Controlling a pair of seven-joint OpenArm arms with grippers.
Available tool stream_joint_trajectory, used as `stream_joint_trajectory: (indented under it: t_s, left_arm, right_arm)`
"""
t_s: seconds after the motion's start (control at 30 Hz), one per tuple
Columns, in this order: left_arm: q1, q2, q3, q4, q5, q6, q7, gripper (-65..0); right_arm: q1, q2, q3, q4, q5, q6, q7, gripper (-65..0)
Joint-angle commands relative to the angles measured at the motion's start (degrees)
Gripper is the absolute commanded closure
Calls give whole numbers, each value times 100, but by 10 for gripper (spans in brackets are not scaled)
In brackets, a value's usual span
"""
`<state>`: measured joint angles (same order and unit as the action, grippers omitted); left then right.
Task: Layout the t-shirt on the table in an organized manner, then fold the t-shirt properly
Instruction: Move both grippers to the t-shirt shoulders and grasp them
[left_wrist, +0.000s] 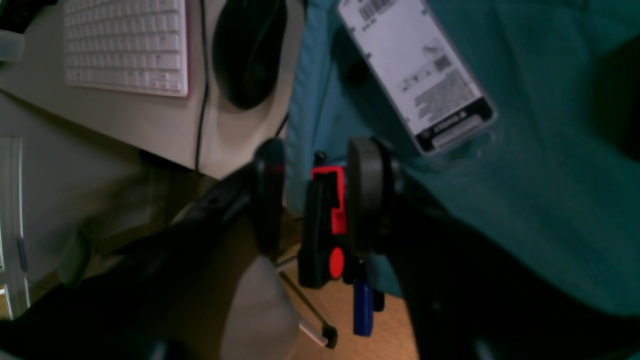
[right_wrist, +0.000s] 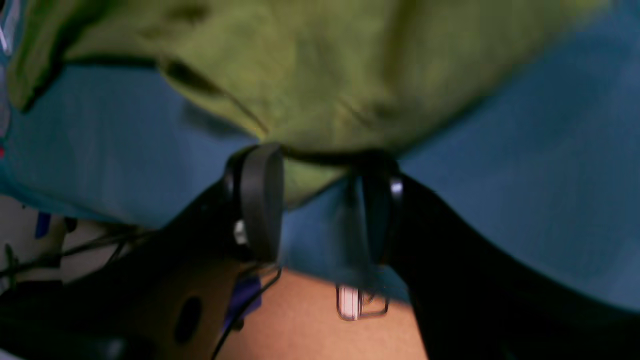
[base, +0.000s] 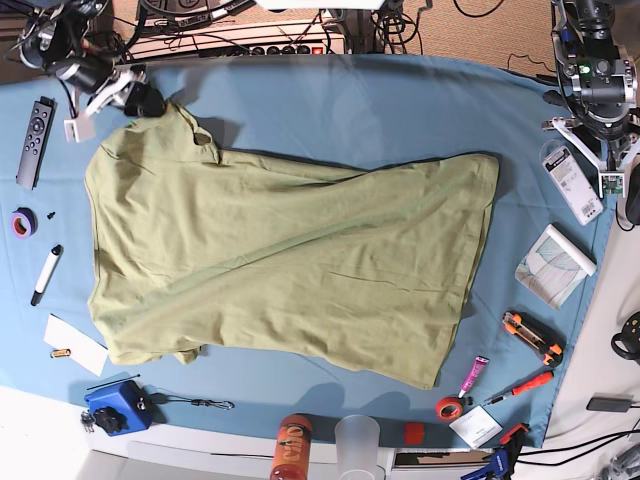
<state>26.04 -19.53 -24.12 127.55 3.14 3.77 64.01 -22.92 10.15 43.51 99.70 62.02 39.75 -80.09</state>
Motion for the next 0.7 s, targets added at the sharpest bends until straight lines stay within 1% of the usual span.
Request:
stream_joint_trajectory:
  t_s: [0.0,0.1,0.23,0.3,0.43,0.57,0.6,0.67]
  left_arm:
    - [0,-61,-44,98,63,17,-103,-200]
    - [0,-63,-44,98,63,20,-103,-200]
    - [-4,-63,-44,98,63,20,-105,-200]
    - [-2,-63,-44,98,63,20,-103,-200]
    - [-2,-63,-44,98,61,20,-107,-200]
    - [-2,-63,-44,98,46,20,-157,-200]
    - [-2,-61,-44,98,17,20,-192,-200]
    - [-2,-63,-44,98,-133,17,-256,-200]
  right_arm:
    - [57,74,48,81,140,25,111,-260]
    - [216,-48,42,79,68,25,105,-260]
    - [223,-289,35,79,-378,-33,107,-260]
    - [210,-282,37,79,-514,-68,146,-260]
    - [212,-286,37,79,-758,-72,496,-259]
    - [212,-289,31,68,-1097,-192,584,-255]
    - [212,-289,31,68,-1132,-190,619,-250]
    - [212,-289,31,68,-1132,-190,660,-204]
